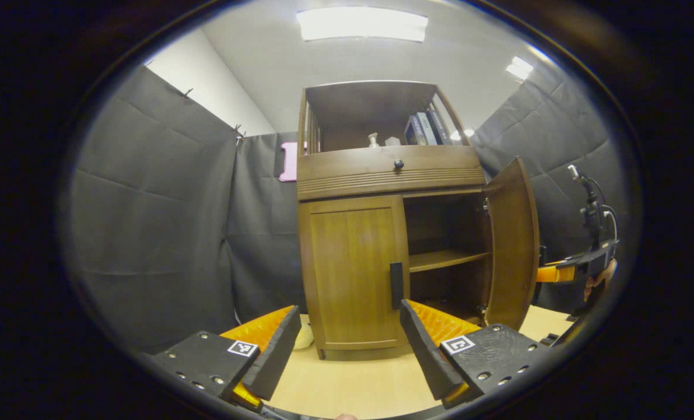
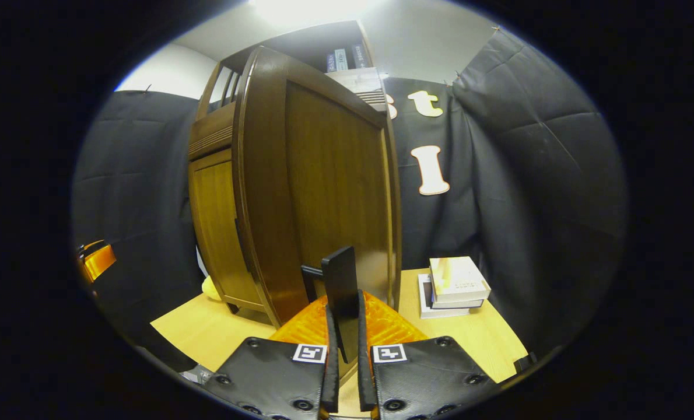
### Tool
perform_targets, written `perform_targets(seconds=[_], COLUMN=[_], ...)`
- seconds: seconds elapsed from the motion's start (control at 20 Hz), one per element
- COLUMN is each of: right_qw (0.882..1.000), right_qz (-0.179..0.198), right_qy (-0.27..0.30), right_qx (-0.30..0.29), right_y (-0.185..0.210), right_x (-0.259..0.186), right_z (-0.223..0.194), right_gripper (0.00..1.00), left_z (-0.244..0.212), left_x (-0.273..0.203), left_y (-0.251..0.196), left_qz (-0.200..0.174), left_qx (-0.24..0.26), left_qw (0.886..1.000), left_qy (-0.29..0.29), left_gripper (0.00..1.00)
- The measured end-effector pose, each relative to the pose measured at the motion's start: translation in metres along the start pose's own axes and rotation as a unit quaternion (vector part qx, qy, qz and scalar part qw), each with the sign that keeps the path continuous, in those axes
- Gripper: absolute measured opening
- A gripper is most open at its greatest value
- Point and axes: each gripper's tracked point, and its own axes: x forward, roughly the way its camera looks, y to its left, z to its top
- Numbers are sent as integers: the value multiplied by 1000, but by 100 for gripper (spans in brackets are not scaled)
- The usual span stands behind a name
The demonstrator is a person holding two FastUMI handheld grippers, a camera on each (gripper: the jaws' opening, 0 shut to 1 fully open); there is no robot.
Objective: Open the right door of the double-door shoe cabinet with the right hand, and open the left door with the left hand.
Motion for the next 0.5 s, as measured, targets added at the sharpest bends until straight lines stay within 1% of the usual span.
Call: perform_targets(seconds=[0.1, 0.15, 0.2, 0.25, 0.3, 0.35, 0.4, 0.5], right_qw=[1000, 1000, 1000, 1000, 1000, 1000, 1000, 1000], right_qz=[-7, -11, -13, -16, -19, -21, -21, -23], right_qy=[-1, -2, -2, -4, -4, -4, -4, -6], right_qx=[4, 6, 9, 11, 11, 12, 12, 12], right_y=[-11, -16, -21, -26, -31, -35, -38, -44], right_x=[-2, -2, -4, -4, -5, -5, -6, -5], right_z=[-1, 0, 0, 1, 2, 1, 1, 3], right_gripper=[14, 18, 14, 18, 18, 15, 14, 14], left_z=[3, 4, 4, 6, 7, 8, 9, 10], left_x=[-4, -3, -1, 0, 3, 4, 5, 7], left_y=[-1, -4, -6, -9, -12, -15, -17, -20], left_qz=[-5, -8, -11, -13, -15, -17, -19, -22], left_qx=[0, 0, 2, 3, 4, 6, 7, 9], left_qw=[1000, 1000, 1000, 1000, 1000, 1000, 1000, 1000], left_qy=[-2, -1, -1, -1, -1, 0, -1, 0], left_gripper=[100, 100, 100, 100, 100, 100, 98, 98])
